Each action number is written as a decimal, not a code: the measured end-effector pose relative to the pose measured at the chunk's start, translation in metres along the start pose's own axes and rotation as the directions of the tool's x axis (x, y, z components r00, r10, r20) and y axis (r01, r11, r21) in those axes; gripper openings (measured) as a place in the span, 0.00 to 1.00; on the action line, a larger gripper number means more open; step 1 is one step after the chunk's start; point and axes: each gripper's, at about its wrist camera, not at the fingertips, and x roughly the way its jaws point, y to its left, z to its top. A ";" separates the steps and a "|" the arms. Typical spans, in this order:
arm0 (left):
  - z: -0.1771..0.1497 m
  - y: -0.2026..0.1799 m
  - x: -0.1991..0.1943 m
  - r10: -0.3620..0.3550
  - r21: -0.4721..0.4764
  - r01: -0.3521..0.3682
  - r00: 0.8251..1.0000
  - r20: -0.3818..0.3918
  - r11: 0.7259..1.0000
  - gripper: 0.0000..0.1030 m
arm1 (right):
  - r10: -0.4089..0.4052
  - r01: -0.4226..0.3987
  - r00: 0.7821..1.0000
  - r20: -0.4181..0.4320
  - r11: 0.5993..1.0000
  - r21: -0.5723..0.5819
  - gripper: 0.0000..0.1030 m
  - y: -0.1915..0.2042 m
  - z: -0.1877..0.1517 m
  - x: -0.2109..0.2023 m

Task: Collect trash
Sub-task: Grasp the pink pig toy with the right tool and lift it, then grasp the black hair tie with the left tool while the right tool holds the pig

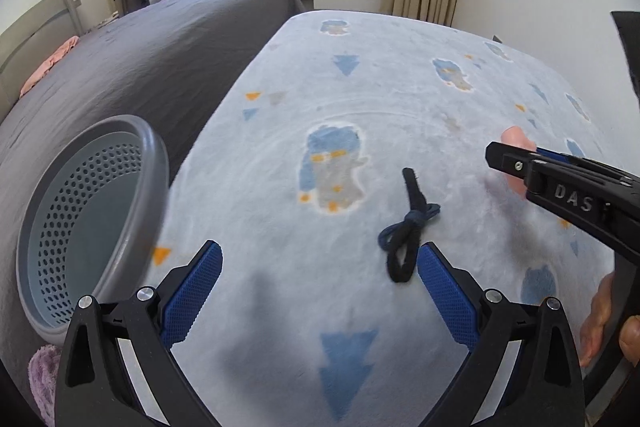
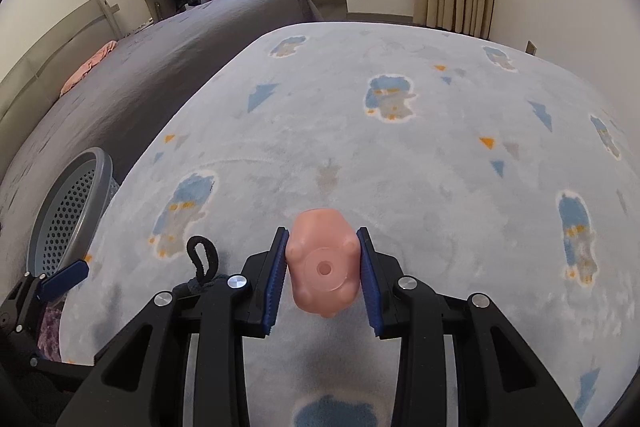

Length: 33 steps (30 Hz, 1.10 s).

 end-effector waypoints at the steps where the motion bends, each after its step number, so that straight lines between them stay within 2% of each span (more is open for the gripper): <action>1: 0.001 -0.003 0.003 0.002 0.006 -0.002 1.000 0.000 1.000 0.93 | 0.002 -0.002 1.000 0.002 1.000 0.011 0.32 -0.003 0.000 -0.001; 14: 0.011 -0.034 0.035 0.019 0.068 -0.017 1.000 -0.021 0.998 0.92 | 0.018 -0.020 0.999 0.028 0.996 0.092 0.32 -0.030 0.006 -0.017; 16: 0.011 -0.036 0.034 -0.008 0.077 0.009 1.000 -0.020 0.997 0.72 | 0.021 -0.024 0.999 0.033 0.995 0.093 0.32 -0.031 0.007 -0.019; 17: 0.011 -0.038 0.033 -0.038 0.076 0.040 0.999 -0.020 0.996 0.67 | 0.023 -0.026 0.999 0.034 0.995 0.094 0.32 -0.031 0.007 -0.020; 19: 0.011 -0.041 0.032 -0.067 0.080 0.068 0.998 -0.020 0.994 0.47 | 0.024 -0.027 0.999 0.031 0.995 0.094 0.32 -0.032 0.007 -0.020; 20: 0.010 -0.044 0.030 -0.076 0.087 0.077 0.997 -0.016 0.993 0.40 | 0.026 -0.029 0.999 0.029 0.995 0.094 0.32 -0.032 0.007 -0.019; 21: 0.010 -0.045 0.029 -0.084 0.090 0.085 0.996 -0.016 0.992 0.26 | 0.028 -0.030 0.999 0.026 0.995 0.095 0.32 -0.032 0.007 -0.019; 22: 0.009 -0.046 0.028 -0.093 0.090 0.094 0.996 -0.017 0.992 0.16 | 0.028 -0.030 0.999 0.026 0.995 0.096 0.32 -0.033 0.007 -0.019; 27: 0.006 -0.039 0.017 -0.119 0.075 0.120 0.993 -0.021 0.990 0.14 | 0.026 -0.029 0.999 0.031 0.995 0.096 0.32 -0.031 0.008 -0.021; 33: 0.000 -0.022 -0.010 -0.070 0.075 0.068 0.997 0.036 0.995 0.14 | 0.030 -0.033 0.999 0.033 0.996 0.084 0.32 -0.025 0.005 -0.024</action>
